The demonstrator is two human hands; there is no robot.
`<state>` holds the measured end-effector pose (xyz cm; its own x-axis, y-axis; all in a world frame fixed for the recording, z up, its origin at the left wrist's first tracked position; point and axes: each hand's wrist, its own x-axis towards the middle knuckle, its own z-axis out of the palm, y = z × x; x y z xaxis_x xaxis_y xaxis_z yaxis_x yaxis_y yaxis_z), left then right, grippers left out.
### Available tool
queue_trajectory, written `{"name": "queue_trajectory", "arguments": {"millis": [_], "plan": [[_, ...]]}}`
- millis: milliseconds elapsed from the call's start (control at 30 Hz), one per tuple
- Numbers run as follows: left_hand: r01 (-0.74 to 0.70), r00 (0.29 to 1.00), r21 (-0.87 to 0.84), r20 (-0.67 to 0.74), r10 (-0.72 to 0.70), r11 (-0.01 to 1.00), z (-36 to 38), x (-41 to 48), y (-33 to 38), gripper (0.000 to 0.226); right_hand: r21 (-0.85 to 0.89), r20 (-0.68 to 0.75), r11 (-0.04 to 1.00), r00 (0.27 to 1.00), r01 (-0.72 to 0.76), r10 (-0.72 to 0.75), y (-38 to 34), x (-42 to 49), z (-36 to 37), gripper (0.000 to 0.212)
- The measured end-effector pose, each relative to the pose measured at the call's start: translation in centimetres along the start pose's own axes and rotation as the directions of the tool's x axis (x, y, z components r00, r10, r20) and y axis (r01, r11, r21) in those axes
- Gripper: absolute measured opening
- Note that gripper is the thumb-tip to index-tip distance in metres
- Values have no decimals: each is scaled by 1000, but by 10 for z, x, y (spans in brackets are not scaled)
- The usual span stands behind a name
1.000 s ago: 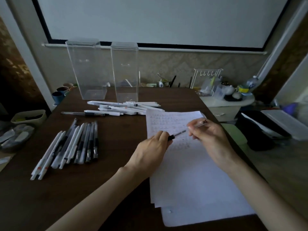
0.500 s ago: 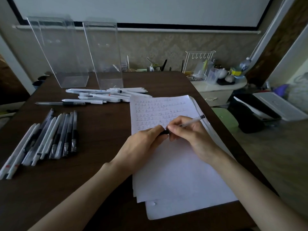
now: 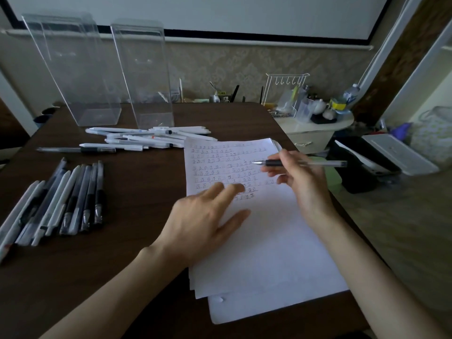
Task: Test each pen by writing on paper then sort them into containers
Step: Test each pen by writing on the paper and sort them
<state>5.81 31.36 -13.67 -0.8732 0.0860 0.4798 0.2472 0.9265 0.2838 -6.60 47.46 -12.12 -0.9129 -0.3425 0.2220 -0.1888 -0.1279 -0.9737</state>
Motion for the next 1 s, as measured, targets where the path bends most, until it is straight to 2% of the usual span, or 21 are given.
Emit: {"name": "queue_trajectory", "arguments": {"millis": [67,133,233,367,600,767,1000], "plan": [[-121,989,37,88,117,992,3,-6,6,46,-112,-56,992,996,60,-66,0,0,0,15],[-178,971,47,171,167,983,8,-8,11,48,-191,-40,979,995,77,-86,4,-1,1,20],[-202,957,74,229,180,977,15,-6,13,46,-305,14,950,997,71,-70,14,-4,3,30],[-216,948,100,260,184,971,17,-5,13,46,-470,46,881,998,48,-30,24,-3,7,30],[-162,951,59,275,140,985,16,-4,13,46,-494,14,868,999,52,-52,26,1,7,30],[-138,950,39,287,121,990,15,-4,14,47,-506,9,860,997,68,-73,27,1,7,38],[-132,949,29,293,118,991,17,-5,14,47,-488,18,870,997,77,-79,26,0,7,35]]}}
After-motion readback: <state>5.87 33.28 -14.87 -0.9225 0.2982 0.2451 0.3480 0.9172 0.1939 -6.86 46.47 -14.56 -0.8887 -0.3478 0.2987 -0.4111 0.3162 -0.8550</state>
